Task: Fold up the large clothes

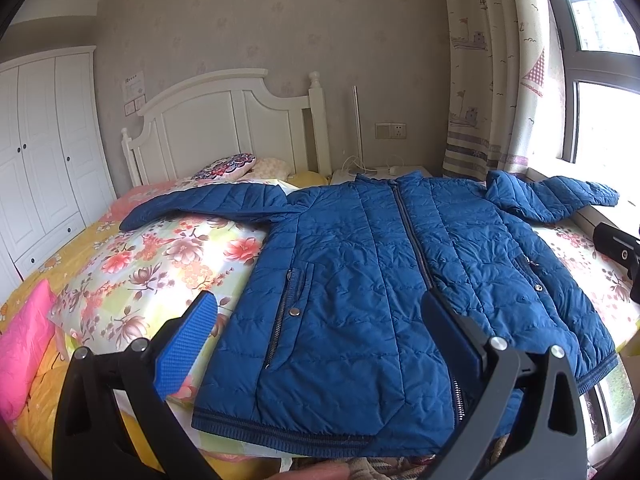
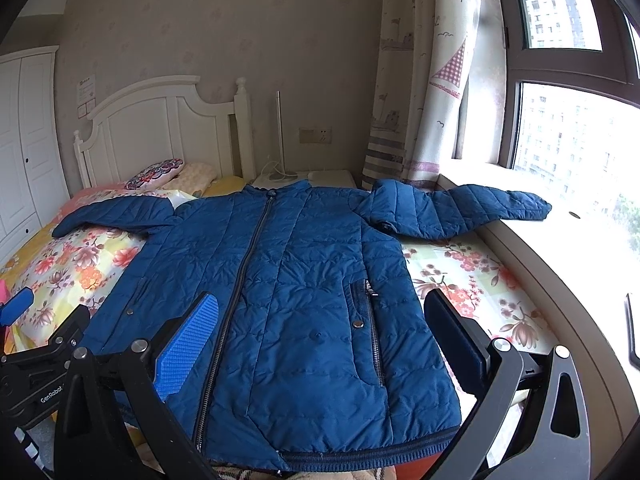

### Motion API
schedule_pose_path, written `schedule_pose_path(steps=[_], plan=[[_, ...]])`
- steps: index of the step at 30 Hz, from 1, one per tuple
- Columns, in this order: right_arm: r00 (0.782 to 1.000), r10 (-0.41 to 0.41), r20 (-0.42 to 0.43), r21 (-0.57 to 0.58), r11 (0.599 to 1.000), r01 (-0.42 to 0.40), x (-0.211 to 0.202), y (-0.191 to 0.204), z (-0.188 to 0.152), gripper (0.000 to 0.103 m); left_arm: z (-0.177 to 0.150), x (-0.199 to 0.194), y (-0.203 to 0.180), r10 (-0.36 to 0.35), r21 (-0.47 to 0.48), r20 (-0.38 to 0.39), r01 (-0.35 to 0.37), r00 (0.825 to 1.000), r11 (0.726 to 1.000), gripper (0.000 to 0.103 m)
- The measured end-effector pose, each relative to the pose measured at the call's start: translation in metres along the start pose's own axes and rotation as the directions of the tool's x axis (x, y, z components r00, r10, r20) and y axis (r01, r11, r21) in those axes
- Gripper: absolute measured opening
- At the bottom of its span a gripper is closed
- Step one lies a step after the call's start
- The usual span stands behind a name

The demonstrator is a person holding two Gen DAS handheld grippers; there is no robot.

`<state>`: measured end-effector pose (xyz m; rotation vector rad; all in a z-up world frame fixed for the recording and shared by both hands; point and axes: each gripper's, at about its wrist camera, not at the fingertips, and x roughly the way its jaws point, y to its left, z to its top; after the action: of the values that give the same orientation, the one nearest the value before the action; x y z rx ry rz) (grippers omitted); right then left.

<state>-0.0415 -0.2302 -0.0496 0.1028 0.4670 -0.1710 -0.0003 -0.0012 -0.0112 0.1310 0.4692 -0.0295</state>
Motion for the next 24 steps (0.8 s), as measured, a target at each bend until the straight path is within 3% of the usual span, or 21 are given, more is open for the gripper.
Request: schedule_pose_path(steps=[24], plan=[[1.0, 0.013, -0.014, 0.004, 1.0, -0.013, 0.0029, 0.0005, -0.0021, 0.099, -0.0054, 0.0023, 0.0008, -0.006, -0.004, -0.009, 0.005, 1.0, 1.0, 0.101]])
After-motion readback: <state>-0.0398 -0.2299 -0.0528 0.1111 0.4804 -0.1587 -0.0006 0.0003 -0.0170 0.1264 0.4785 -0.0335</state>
